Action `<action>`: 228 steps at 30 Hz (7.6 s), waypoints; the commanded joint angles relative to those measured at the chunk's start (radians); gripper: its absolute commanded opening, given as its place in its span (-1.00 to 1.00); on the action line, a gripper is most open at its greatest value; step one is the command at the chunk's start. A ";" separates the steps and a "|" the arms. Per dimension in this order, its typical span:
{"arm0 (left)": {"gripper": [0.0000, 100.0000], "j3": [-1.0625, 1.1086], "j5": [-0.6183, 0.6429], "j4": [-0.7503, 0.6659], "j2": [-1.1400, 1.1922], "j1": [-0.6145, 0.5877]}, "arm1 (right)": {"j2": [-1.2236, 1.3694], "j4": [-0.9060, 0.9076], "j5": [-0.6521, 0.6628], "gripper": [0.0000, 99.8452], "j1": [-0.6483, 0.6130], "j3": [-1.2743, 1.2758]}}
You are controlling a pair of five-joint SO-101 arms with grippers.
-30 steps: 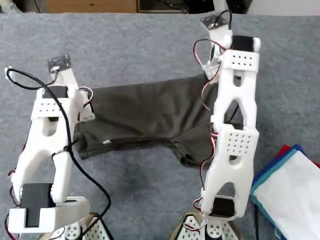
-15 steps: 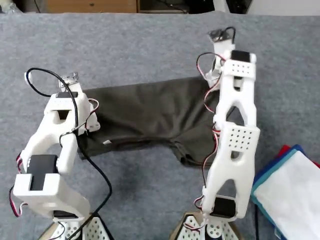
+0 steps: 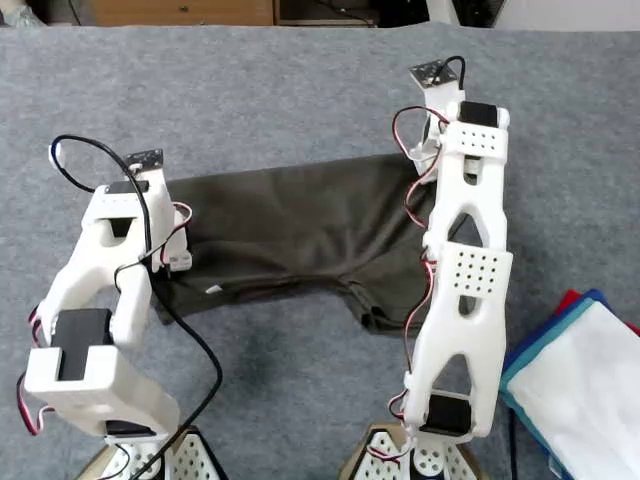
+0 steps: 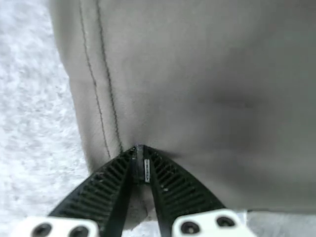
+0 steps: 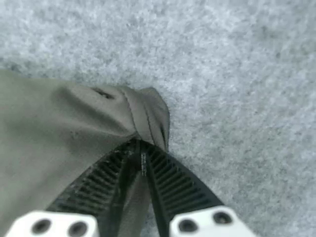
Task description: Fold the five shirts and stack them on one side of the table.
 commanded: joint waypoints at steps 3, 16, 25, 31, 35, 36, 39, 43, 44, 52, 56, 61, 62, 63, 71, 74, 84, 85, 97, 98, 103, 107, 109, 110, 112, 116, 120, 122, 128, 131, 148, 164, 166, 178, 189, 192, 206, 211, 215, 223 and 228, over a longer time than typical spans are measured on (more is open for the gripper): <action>-0.96 0.021 -0.130 0.021 -0.081 0.017 | 0.016 0.029 0.008 -0.99 0.010 -0.099; -0.96 -0.176 -0.021 0.265 -0.186 0.057 | 0.021 0.052 0.009 -0.99 0.005 -0.113; -0.96 -0.017 -0.006 0.138 -0.185 0.098 | 0.021 0.052 0.009 -0.99 0.005 -0.113; -0.96 0.141 -0.078 0.049 -0.183 0.120 | 0.021 0.052 0.011 -0.99 0.005 -0.113; -0.96 0.279 -0.176 0.038 -0.183 0.130 | 0.021 0.052 0.023 -0.99 0.005 -0.113; -0.96 0.301 -0.187 0.038 -0.183 0.123 | 0.021 0.052 0.023 -0.99 0.005 -0.113; -0.96 0.330 -0.201 0.018 -0.185 0.058 | 0.021 0.052 0.023 -0.99 0.005 -0.113; -0.96 0.285 -0.193 0.011 -0.186 -0.044 | 0.021 0.052 0.026 -0.99 0.005 -0.111; -0.96 0.265 -0.193 0.011 -0.186 -0.064 | 0.021 0.052 0.029 -0.99 0.005 -0.111; -0.96 0.011 -0.074 0.020 -0.191 -0.140 | 0.021 0.052 0.003 -0.99 0.008 -0.114; -0.96 -0.141 -0.015 0.069 -0.188 -0.094 | 0.019 0.054 0.002 -0.99 0.007 -0.114; -0.96 -0.253 0.097 0.000 -0.176 -0.028 | 0.015 0.109 -0.009 -0.99 0.007 -0.185; -0.96 -0.259 0.115 -0.049 -0.163 -0.023 | 0.015 0.135 -0.020 -0.99 0.008 -0.228; -0.96 -0.262 0.129 -0.092 -0.143 -0.021 | 0.018 0.163 -0.028 -0.99 0.010 -0.278; -0.96 -0.307 0.178 -0.187 0.084 -0.044 | 0.091 0.321 -0.037 -0.99 0.002 -0.565; -0.96 -0.325 0.175 -0.190 0.125 -0.058 | 0.059 0.325 -0.038 -0.99 0.001 -0.547; -0.96 -0.371 0.173 -0.206 0.189 -0.114 | -0.263 0.328 -0.003 -0.99 0.036 -0.154; -0.96 -0.371 0.173 -0.206 0.188 -0.115 | -0.329 0.328 0.006 -0.99 0.033 -0.064; -0.96 -0.370 0.173 -0.210 0.193 -0.127 | -0.766 -0.068 0.048 -0.99 -0.081 0.947; -0.96 -0.370 0.173 -0.212 0.193 -0.133 | -0.791 -0.112 0.046 -0.99 -0.090 1.021; -0.96 -0.362 0.173 -0.239 0.194 -0.155 | -0.868 -0.295 0.052 -0.99 -0.085 1.274; -0.96 -0.370 0.127 -0.253 0.229 -0.157 | -0.835 -0.353 0.066 -0.99 -0.045 1.346; -0.96 -0.407 0.098 -0.247 0.274 -0.149 | -0.814 -0.351 0.084 -0.99 -0.015 1.353; -0.96 -0.442 0.087 -0.216 0.300 -0.144 | -0.811 -0.348 0.100 -0.99 0.002 1.351; -0.96 -0.537 0.089 -0.140 0.363 -0.143 | -0.811 -0.351 0.121 -0.99 0.033 1.349; -0.96 -0.743 0.091 0.005 0.507 -0.160 | -0.811 -0.347 0.164 -0.99 0.076 1.354; -0.96 -0.861 0.121 0.075 0.588 -0.173 | -0.811 -0.347 0.192 -0.99 0.048 1.353; -0.96 -0.872 0.118 0.091 0.591 -0.176 | -0.825 -0.345 0.196 -0.99 0.022 1.354; -0.96 -0.905 0.117 0.167 0.550 -0.166 | -0.998 -0.313 0.213 -0.99 -0.033 1.326; -0.96 -0.908 0.123 0.207 0.472 -0.175 | -1.070 -0.275 0.216 -0.99 -0.042 1.256; -0.96 -0.029 0.051 0.054 -0.202 -0.077 | -0.659 -0.327 0.206 -0.99 -0.053 0.866; -0.96 0.270 -0.058 -0.074 -0.206 -0.100 | -0.473 -0.385 0.210 -0.99 -0.024 0.777; -0.96 0.273 -0.058 -0.077 -0.206 -0.110 | -0.455 -0.358 0.218 -0.99 -0.024 0.748; -0.96 0.270 -0.172 -0.072 -0.209 -0.189 | -0.424 -0.247 0.255 -0.99 -0.027 0.645; -0.96 0.014 -0.098 -0.003 -0.216 -0.109 | -0.878 0.028 0.354 -0.99 -0.065 0.671; -0.96 -0.038 -0.049 -0.112 -0.203 -0.109 | -1.010 0.100 0.382 -0.98 -0.088 0.763; -0.95 0.101 0.250 -0.563 -0.128 -0.292 | -1.652 0.041 0.697 -0.68 -0.094 1.698; -0.95 0.077 0.288 -0.585 -0.091 -0.321 | -1.839 0.043 0.767 -0.68 -0.124 1.879; -0.95 0.074 0.290 -0.586 -0.085 -0.324 | -1.868 0.043 0.786 -0.68 -0.168 1.994; -0.95 0.037 0.241 -0.526 -0.079 -0.318 | -1.868 -0.034 0.858 -0.58 -0.174 2.135; -0.95 0.037 0.241 -0.526 -0.079 -0.318 | -1.860 -0.175 0.872 -0.58 -0.174 2.227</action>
